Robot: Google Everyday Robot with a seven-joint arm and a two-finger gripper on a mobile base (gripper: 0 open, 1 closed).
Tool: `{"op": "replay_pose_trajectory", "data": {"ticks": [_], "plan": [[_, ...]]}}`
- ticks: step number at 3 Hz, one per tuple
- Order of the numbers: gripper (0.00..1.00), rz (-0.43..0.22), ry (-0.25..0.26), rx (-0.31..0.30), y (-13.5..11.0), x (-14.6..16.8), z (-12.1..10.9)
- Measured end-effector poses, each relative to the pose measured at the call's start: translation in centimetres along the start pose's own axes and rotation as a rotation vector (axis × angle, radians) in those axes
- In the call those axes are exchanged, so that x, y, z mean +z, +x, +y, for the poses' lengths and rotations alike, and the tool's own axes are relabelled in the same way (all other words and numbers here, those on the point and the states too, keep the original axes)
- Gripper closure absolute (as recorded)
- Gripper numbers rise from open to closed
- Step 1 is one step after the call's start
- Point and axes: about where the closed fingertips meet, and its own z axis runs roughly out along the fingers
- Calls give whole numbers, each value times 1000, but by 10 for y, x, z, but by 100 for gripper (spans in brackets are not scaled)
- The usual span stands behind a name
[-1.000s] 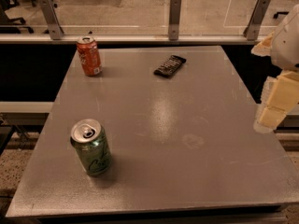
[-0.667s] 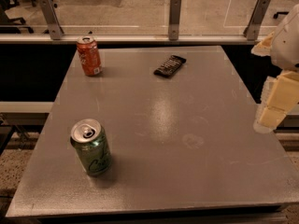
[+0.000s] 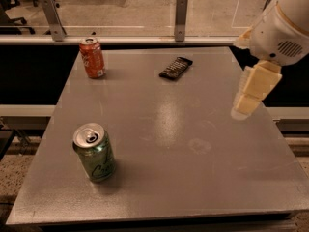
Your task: Move coke can near rxbar chocolate
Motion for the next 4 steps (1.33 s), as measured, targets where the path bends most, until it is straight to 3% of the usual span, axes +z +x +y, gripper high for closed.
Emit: {"op": "replay_pose_trajectory", "data": {"ticks": [1,4], "plan": [[0,-101,10,12,-45,34,-28],[0,-298,-5,60,-166,110,-84]]}}
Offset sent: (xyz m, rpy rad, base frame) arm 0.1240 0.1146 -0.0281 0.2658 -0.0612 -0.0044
